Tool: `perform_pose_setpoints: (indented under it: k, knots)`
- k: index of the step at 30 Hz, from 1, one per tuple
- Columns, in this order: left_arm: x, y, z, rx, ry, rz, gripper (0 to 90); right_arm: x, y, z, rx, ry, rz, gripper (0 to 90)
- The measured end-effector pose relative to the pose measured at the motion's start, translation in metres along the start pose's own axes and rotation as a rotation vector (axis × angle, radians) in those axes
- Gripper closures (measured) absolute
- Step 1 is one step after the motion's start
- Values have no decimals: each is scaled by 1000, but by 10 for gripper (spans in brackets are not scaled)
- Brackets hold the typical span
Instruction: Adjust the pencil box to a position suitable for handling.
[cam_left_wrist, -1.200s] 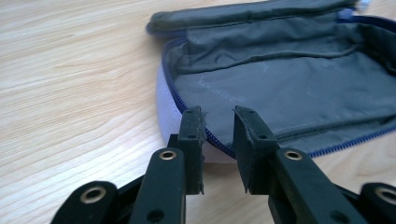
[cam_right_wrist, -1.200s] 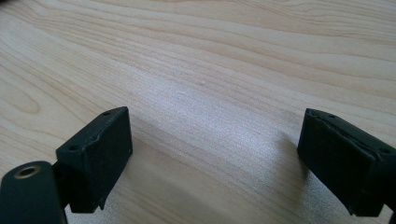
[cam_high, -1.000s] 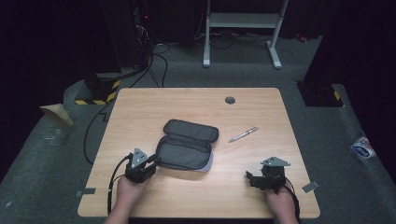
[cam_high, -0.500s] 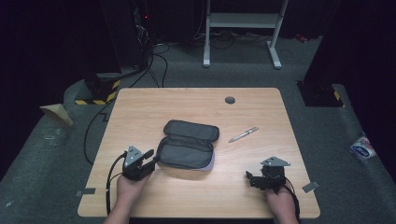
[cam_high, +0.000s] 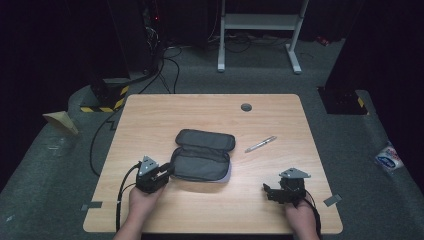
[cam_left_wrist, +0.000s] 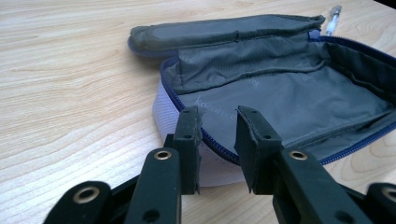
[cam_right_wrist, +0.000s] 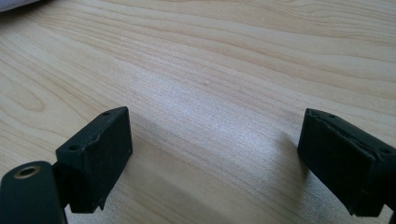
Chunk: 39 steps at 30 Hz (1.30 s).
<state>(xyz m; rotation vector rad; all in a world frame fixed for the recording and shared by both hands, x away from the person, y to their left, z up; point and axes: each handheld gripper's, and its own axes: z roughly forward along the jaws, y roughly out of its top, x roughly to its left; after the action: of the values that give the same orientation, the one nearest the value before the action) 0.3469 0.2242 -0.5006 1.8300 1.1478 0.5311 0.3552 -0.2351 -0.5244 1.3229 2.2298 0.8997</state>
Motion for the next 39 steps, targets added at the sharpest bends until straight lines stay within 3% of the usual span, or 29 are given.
perform_pose_setpoints:
  k: [15,39]
  knots:
    - [-23,1,2,13,-42,77,717,0,0,0,0,1,-1,99]
    - [-28,-2,-1,34,-41,119,741,0,0,0,1,2,-2,99]
